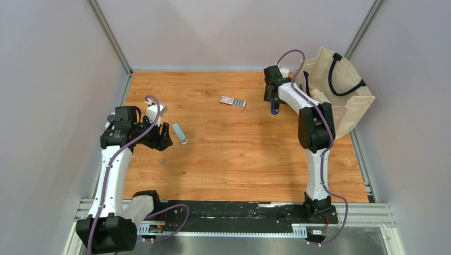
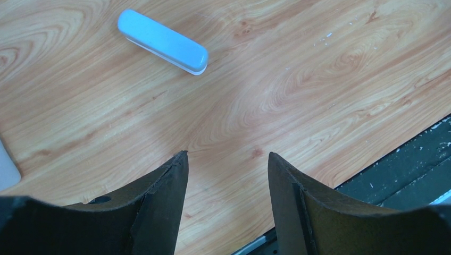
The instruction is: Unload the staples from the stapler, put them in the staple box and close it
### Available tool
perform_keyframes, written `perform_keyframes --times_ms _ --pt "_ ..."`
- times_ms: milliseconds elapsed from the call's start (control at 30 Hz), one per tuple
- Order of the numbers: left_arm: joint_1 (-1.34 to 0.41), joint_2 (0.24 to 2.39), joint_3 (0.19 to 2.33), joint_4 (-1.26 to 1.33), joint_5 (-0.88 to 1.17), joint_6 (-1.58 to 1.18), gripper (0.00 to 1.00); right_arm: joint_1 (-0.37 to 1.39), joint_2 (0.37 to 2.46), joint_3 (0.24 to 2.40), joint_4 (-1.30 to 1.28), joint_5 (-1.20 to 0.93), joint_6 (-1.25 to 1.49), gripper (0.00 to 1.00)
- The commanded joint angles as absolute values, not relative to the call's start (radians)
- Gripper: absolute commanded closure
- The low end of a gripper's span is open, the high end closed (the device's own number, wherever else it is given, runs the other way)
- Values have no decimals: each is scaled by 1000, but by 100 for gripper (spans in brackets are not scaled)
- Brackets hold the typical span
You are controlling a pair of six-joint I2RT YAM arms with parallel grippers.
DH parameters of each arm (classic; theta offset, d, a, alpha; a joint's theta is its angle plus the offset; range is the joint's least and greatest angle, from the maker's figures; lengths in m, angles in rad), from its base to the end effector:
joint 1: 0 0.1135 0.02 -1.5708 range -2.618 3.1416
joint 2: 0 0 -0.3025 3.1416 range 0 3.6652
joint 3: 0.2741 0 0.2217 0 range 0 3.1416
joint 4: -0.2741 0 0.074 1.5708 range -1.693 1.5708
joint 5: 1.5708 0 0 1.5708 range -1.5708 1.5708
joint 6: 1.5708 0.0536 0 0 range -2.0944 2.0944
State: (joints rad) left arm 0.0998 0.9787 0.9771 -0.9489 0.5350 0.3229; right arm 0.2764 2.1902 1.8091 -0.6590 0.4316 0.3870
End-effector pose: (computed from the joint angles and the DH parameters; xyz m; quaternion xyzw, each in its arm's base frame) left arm 0.1366 -0.0138 0.3264 0.1824 0.9037 -0.1844 0.3406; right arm 0.4661 0.1089 0.2303 0.1082 0.9381 -0.1120 0.3095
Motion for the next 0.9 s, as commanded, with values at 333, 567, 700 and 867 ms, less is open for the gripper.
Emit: perform_keyframes --times_ms 333,567,700,867 --pt "17 923 922 -879 453 314 35 273 2145 1755 -632 318 460 98" --pt "-138 937 884 -821 431 298 36 429 1903 1482 -539 287 560 100" --pt "-184 956 865 -781 483 267 36 532 1746 1303 -467 273 638 100" --pt "-192 977 836 -715 584 233 36 664 1562 1160 -396 285 731 100"
